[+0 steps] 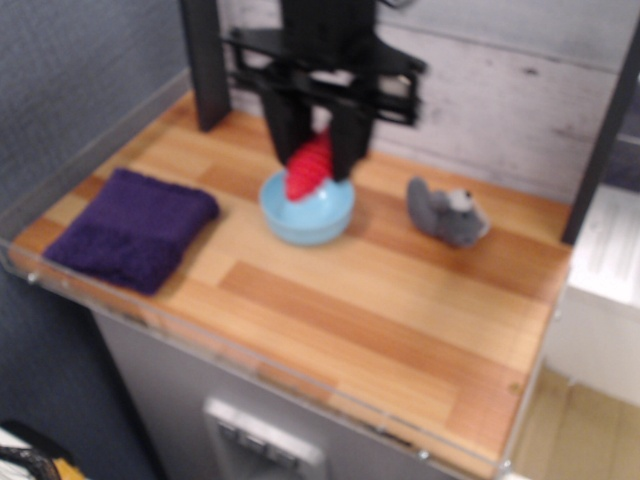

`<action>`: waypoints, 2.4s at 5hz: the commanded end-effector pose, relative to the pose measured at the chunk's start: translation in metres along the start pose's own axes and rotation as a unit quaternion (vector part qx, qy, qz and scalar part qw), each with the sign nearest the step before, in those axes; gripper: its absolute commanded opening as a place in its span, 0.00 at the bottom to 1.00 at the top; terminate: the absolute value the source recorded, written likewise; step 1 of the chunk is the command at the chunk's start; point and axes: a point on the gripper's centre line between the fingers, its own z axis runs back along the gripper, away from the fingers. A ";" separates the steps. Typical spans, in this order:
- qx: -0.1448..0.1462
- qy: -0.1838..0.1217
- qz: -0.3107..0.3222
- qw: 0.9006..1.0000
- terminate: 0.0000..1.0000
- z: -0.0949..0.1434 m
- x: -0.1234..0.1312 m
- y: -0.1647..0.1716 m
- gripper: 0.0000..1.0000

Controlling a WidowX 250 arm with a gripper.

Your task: PICK UP THE SPOON AND KEEP NEAR THE PURPLE TOWEL

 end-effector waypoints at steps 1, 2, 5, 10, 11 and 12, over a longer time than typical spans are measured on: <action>0.016 0.009 0.064 0.998 0.00 -0.012 0.008 0.062 0.00; 0.024 0.024 0.082 0.996 0.00 -0.027 0.013 0.086 0.00; 0.037 0.099 0.119 0.987 0.00 -0.102 0.017 0.120 0.00; 0.039 0.146 0.101 0.983 0.00 -0.139 0.004 0.101 1.00; 0.038 0.145 0.103 0.983 0.00 -0.138 0.003 0.100 1.00; 0.020 0.141 0.105 0.984 0.00 -0.134 0.003 0.100 1.00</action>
